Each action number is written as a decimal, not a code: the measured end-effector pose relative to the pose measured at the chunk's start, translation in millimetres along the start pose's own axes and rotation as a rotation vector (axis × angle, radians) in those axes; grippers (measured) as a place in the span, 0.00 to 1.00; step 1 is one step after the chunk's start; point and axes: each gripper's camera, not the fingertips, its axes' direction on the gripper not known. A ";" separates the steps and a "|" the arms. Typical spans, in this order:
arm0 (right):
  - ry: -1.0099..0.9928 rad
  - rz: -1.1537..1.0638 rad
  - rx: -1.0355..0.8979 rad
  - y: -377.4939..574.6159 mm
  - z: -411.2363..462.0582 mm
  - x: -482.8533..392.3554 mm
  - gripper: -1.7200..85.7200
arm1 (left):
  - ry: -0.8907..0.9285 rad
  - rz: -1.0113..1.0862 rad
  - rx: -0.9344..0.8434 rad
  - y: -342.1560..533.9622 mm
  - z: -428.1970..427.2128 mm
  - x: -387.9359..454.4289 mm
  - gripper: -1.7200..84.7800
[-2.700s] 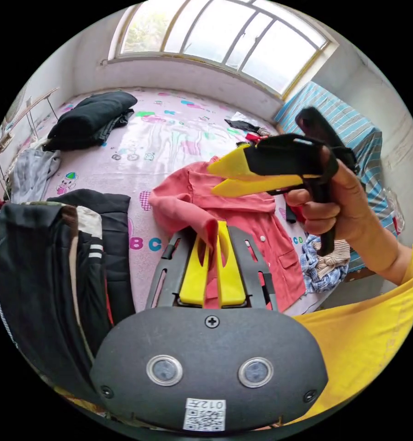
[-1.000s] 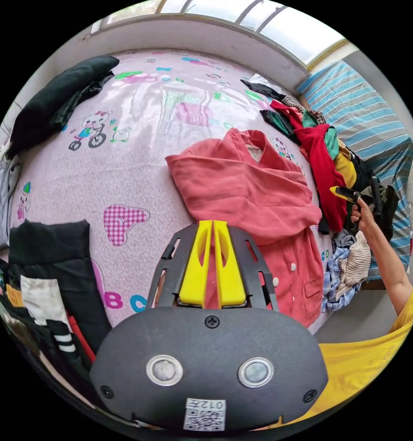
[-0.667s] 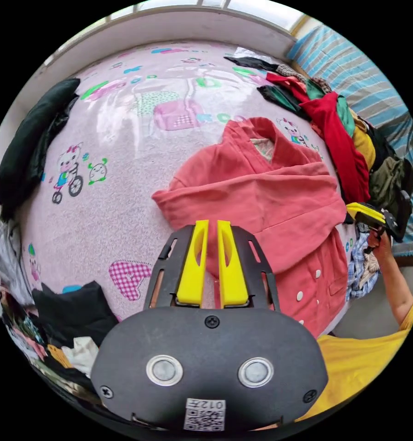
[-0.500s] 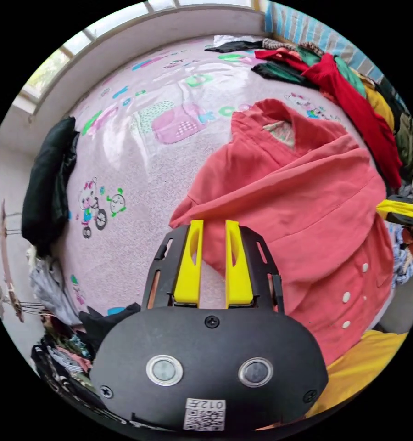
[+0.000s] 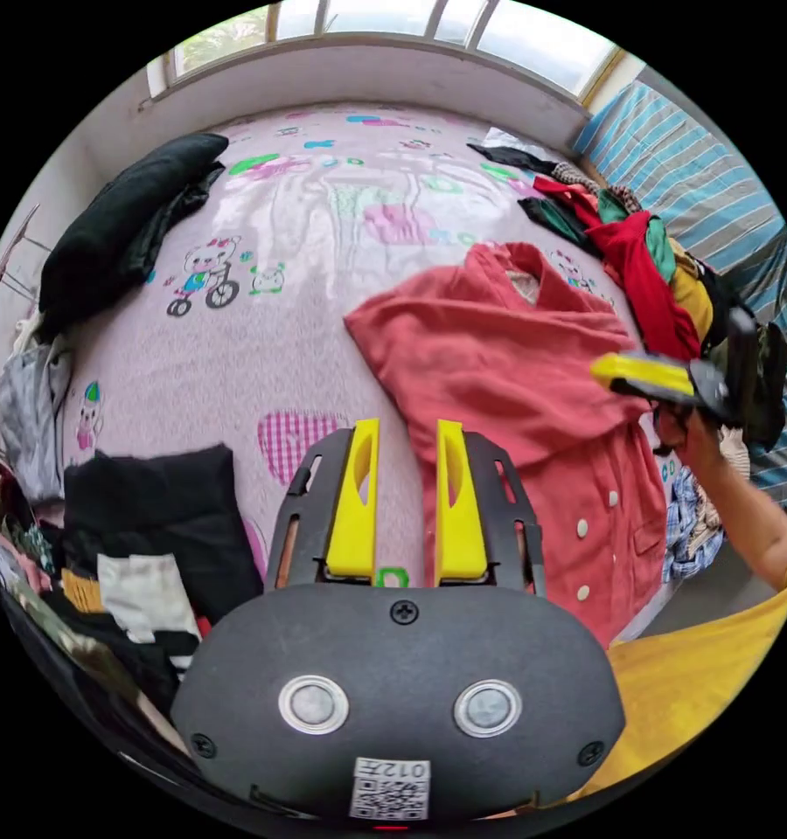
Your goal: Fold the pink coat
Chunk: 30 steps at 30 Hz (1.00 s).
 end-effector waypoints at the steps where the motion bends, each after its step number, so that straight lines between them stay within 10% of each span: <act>1: -0.007 -0.030 -0.005 -11.6 5.5 -5.1 0.04 | -0.019 -0.003 -0.015 22.7 2.0 10.8 0.13; 13: 0.102 -0.438 -0.312 -164.7 130.7 -82.4 0.06 | -0.333 0.038 -0.135 71.5 58.7 58.6 0.07; 25: 0.033 -0.347 -0.355 -197.9 152.3 -64.5 0.03 | 0.317 -0.381 0.020 136.2 68.4 -68.5 0.03; 30: 0.074 -0.255 -0.106 -180.8 87.8 -42.8 0.04 | 0.087 -0.478 0.131 161.2 33.9 -81.9 0.03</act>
